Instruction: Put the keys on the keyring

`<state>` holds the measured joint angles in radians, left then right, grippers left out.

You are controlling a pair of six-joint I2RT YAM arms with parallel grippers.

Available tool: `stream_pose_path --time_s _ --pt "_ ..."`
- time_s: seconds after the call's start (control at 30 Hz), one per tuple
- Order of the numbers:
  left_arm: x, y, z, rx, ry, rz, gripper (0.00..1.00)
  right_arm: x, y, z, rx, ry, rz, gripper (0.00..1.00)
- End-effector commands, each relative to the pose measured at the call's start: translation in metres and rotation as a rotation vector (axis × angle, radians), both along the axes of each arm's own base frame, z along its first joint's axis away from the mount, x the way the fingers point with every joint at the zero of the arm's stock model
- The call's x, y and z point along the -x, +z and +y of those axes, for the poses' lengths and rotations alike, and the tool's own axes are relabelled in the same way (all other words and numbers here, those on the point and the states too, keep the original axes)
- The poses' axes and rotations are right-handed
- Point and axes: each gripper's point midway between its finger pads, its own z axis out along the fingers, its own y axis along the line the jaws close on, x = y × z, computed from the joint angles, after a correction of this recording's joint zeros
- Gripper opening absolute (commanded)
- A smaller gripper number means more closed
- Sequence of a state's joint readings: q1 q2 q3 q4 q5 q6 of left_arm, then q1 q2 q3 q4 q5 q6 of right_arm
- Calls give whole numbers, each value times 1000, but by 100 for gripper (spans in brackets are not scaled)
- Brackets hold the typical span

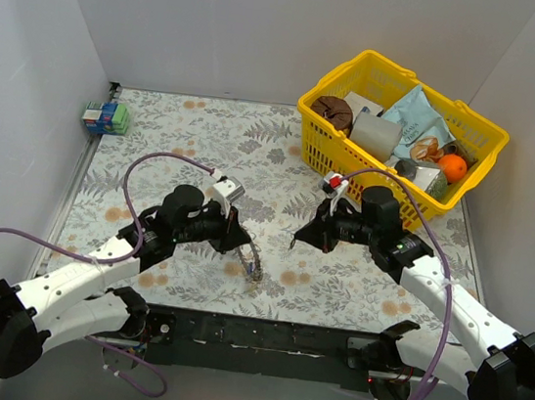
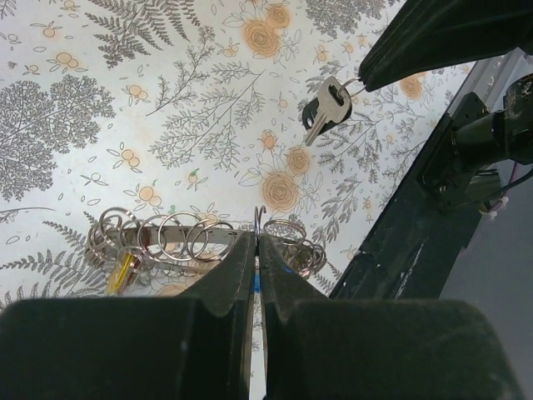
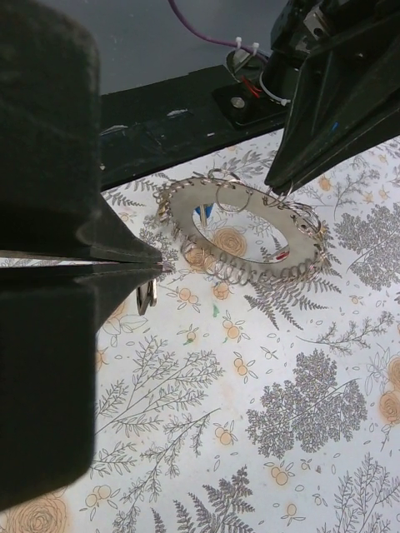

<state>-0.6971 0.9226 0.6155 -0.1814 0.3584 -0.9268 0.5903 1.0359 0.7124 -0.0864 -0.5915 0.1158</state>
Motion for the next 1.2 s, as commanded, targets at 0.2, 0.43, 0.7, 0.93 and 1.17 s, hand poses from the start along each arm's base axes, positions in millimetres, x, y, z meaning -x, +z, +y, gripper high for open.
stream_pose_path --time_s 0.2,0.43,0.7,0.93,1.17 --pt "-11 -15 -18 4 -27 21 0 1 12 6 -30 38 -74 1" --pt "-15 -26 -19 -7 -31 4 0 2 2 2 7 26 -69 1" --pt "-10 -13 -12 19 -22 -50 0 -17 -46 -17 142 -140 2 5" --pt "-8 -9 -14 30 -36 -52 0 -38 -71 -43 280 -328 22 52" --pt "-6 -13 -17 25 -51 -29 0 -37 -93 -52 367 -342 73 65"
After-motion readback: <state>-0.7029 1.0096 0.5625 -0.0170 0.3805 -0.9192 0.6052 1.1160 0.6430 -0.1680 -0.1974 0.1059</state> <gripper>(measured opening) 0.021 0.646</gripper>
